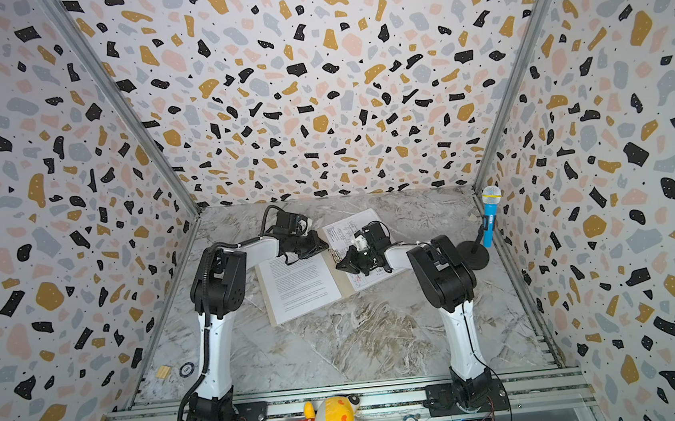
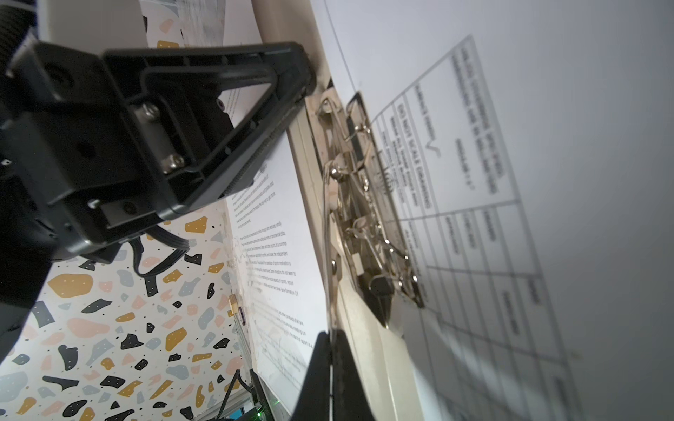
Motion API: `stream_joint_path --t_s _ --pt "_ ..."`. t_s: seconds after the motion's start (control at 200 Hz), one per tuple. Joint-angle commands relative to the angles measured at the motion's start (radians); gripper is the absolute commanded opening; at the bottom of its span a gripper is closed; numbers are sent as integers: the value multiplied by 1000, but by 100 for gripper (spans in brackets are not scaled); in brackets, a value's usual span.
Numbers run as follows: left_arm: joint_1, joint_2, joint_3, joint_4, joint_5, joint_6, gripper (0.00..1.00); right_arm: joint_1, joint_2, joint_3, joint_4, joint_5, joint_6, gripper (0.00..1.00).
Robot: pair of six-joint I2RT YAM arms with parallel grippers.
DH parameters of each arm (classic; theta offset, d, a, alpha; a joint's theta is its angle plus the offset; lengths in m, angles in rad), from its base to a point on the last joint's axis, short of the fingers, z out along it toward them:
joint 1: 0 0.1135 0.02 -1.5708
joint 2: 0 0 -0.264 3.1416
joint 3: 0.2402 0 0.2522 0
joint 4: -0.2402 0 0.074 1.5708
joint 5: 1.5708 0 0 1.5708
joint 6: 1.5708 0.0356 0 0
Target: Put the files into the folder
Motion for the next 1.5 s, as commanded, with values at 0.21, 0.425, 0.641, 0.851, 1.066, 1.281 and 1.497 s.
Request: stream_joint_path --t_s 0.21,0.425,0.641,0.851,1.066,1.281,1.497 --pt "-8 43 33 -52 -2 -22 13 -28 85 -44 -200 90 -63 1" --pt "-8 42 29 -37 24 -35 13 -38 118 -53 -211 86 -76 1" --pt "-8 32 42 -26 37 -45 13 -45 156 -36 -254 101 -105 1" --pt "-13 38 47 -22 41 -53 13 -48 184 -6 -331 148 -140 1" --pt "-19 45 40 9 71 -75 14 -46 199 24 -422 224 -180 1" --pt "-19 50 41 40 97 -101 17 -50 198 7 -425 231 -186 0" --pt "-19 54 41 41 90 -113 17 -46 203 20 -404 195 -162 2"
